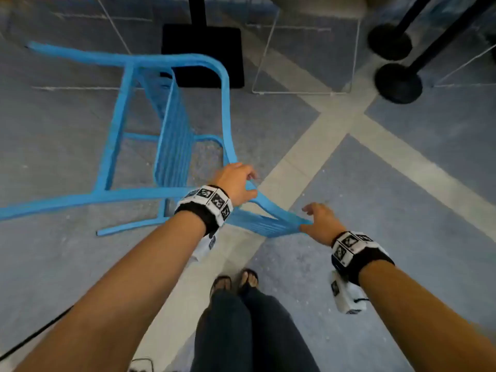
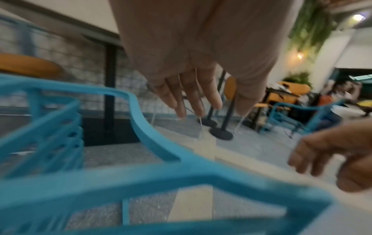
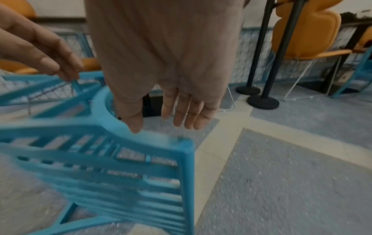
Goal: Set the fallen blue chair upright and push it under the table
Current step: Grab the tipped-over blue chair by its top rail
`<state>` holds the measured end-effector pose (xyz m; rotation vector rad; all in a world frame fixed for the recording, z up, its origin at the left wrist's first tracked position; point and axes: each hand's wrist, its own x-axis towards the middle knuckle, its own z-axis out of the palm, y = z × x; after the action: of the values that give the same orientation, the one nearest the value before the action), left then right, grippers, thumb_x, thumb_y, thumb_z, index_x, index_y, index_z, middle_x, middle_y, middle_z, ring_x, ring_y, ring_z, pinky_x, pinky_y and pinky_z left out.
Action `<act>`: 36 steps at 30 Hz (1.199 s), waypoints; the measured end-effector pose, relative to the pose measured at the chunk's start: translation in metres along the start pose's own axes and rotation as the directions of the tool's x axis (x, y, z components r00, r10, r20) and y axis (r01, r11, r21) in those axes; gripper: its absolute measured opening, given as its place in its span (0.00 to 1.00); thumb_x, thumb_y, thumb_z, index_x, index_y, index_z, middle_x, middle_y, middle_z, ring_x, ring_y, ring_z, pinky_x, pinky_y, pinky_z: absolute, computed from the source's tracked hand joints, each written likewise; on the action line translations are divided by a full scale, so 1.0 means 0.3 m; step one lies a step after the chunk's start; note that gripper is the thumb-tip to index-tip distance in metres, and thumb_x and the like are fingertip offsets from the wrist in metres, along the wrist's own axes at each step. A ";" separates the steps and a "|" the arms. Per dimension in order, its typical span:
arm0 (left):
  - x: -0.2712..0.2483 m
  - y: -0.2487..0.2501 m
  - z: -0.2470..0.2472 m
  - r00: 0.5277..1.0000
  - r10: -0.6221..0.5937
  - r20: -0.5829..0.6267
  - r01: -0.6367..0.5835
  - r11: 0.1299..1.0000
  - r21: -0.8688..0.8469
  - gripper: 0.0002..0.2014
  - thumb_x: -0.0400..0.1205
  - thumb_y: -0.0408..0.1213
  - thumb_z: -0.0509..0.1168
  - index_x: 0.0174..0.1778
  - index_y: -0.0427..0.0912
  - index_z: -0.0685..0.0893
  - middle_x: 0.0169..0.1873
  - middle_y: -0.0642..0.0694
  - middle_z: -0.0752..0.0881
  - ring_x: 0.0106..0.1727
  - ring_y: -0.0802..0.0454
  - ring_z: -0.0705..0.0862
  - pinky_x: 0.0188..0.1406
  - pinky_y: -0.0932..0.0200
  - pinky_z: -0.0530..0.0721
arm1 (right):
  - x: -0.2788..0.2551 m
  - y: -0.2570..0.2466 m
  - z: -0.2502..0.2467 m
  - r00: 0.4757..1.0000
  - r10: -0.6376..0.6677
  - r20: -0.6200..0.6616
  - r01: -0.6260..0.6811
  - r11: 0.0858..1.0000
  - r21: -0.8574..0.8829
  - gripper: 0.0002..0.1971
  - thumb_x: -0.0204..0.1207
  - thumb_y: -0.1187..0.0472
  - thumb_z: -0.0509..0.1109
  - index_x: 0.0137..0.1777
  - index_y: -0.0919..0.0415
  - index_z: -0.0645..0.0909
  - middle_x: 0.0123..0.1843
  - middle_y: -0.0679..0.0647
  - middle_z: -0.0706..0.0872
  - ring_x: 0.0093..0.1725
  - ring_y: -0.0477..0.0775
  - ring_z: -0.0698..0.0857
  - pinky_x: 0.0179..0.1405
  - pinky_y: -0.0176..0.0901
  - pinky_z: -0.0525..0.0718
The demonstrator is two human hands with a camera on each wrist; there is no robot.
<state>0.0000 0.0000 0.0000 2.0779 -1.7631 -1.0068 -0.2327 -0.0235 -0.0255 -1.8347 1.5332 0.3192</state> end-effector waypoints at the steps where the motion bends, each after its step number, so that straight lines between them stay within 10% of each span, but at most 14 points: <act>1: 0.035 -0.009 0.053 0.999 0.026 0.038 -0.028 0.999 0.032 0.18 0.71 0.39 0.72 0.56 0.42 0.81 0.55 0.39 0.84 0.60 0.40 0.79 0.61 0.54 0.74 | 0.032 0.026 0.028 1.000 0.002 -0.007 -0.002 1.000 0.008 0.25 0.67 0.63 0.75 0.63 0.67 0.73 0.63 0.69 0.79 0.62 0.67 0.78 0.62 0.51 0.74; 9: 0.202 -0.089 0.311 0.933 0.226 0.279 -0.334 0.833 0.442 0.18 0.72 0.51 0.69 0.55 0.48 0.81 0.53 0.48 0.87 0.60 0.45 0.79 0.69 0.52 0.62 | 0.169 0.131 0.209 0.987 -0.017 -0.160 0.030 0.996 0.079 0.09 0.65 0.73 0.72 0.45 0.69 0.82 0.46 0.70 0.87 0.44 0.66 0.83 0.39 0.47 0.75; 17: 0.168 0.060 0.135 0.940 0.141 0.311 -0.294 0.799 0.525 0.24 0.70 0.61 0.67 0.51 0.45 0.83 0.51 0.46 0.88 0.57 0.46 0.80 0.61 0.52 0.68 | 0.084 0.045 0.030 0.985 -0.039 -0.168 0.056 0.993 0.101 0.11 0.62 0.81 0.66 0.43 0.71 0.82 0.44 0.71 0.86 0.42 0.68 0.83 0.38 0.41 0.68; 26: 0.103 0.130 -0.087 0.993 0.110 0.049 -0.121 0.910 0.397 0.30 0.60 0.75 0.62 0.23 0.47 0.72 0.28 0.46 0.82 0.38 0.42 0.81 0.47 0.51 0.70 | 0.032 -0.260 -0.190 0.915 -0.329 -0.232 0.334 0.942 -0.019 0.09 0.62 0.73 0.67 0.43 0.69 0.84 0.43 0.69 0.87 0.44 0.68 0.84 0.40 0.47 0.77; 32: -0.020 0.313 -0.412 0.991 0.081 -0.106 -0.054 0.970 0.239 0.34 0.57 0.77 0.63 0.27 0.44 0.79 0.20 0.49 0.74 0.33 0.44 0.77 0.32 0.56 0.68 | -0.077 -0.441 -0.508 0.828 -0.521 -0.209 0.548 0.830 0.103 0.12 0.58 0.60 0.74 0.41 0.65 0.85 0.37 0.60 0.85 0.39 0.57 0.83 0.39 0.44 0.78; 36: -0.110 0.404 -0.506 0.953 0.116 -0.281 -0.064 0.980 0.188 0.33 0.60 0.76 0.62 0.21 0.44 0.76 0.17 0.52 0.70 0.31 0.44 0.76 0.31 0.56 0.68 | -0.053 -0.363 -0.459 0.928 -0.355 -0.116 0.373 0.900 0.226 0.24 0.55 0.57 0.83 0.50 0.61 0.80 0.45 0.53 0.82 0.45 0.49 0.80 0.43 0.35 0.76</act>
<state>0.0006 -0.0364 0.1938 2.0960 -1.8275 -0.5027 -0.1695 -0.0971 0.1216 -1.9001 1.1786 -0.1114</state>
